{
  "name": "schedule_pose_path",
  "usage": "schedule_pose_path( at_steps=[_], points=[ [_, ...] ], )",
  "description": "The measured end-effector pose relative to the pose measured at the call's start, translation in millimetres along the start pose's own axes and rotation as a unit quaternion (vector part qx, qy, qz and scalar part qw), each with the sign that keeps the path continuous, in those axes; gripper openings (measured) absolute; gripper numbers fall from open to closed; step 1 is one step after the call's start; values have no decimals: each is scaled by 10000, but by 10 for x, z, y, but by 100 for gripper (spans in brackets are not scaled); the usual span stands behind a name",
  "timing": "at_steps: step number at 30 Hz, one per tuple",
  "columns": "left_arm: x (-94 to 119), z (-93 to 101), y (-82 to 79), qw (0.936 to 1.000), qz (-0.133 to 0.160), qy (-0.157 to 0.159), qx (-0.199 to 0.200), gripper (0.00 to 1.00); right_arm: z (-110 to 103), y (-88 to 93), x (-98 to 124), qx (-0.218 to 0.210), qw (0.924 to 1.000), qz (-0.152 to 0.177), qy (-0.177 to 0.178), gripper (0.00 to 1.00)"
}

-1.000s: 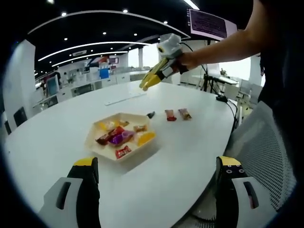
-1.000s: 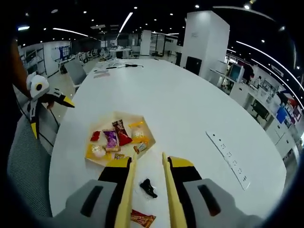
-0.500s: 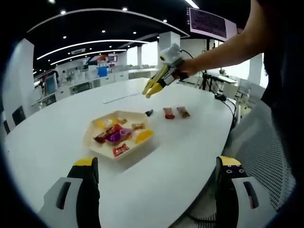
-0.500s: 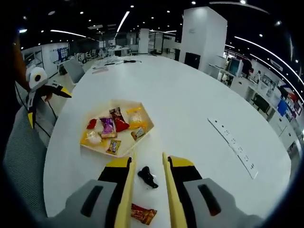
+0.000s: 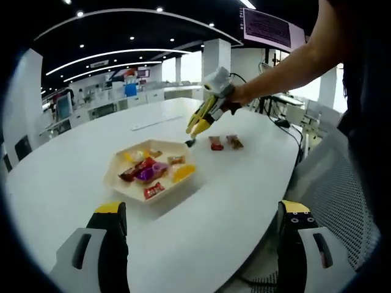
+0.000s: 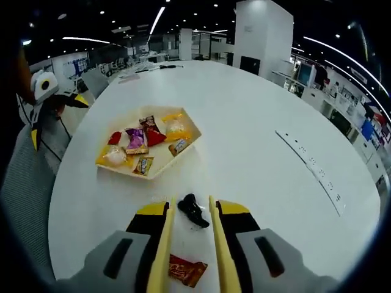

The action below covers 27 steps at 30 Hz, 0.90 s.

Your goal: Place the target food into the container with the food tongs after gripping and lifting it, then release it inside without dropping or visibly crushing the food.

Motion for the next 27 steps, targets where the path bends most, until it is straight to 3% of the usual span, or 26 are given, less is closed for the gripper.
schedule_pose_path(
  at_steps=[12,18,22,27],
  points=[
    [5,-19,12,10000,-5,-36,52,100,-50,78,-186,384,9982,-460,11,29],
    [1,-19,18,10000,-12,-25,55,100,-54,66,-201,199,9977,-647,54,24],
    [7,-22,12,10000,5,-36,53,100,-41,52,-192,-226,9958,-888,0,20],
    [13,-35,9,9999,20,-68,81,100,-44,28,-197,-173,9946,-1017,86,18]
  ],
)
Point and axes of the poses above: the point that each gripper's makers call its tool centre point, and the gripper's own axes: x roughly backward along the fingers, z roughly to its right, y roughly out of its underside, the point moved 5 cm from there along x, roughly backward along the fingers, and after that the axes turned 10 degrees about -z, right-handed, at the moved point
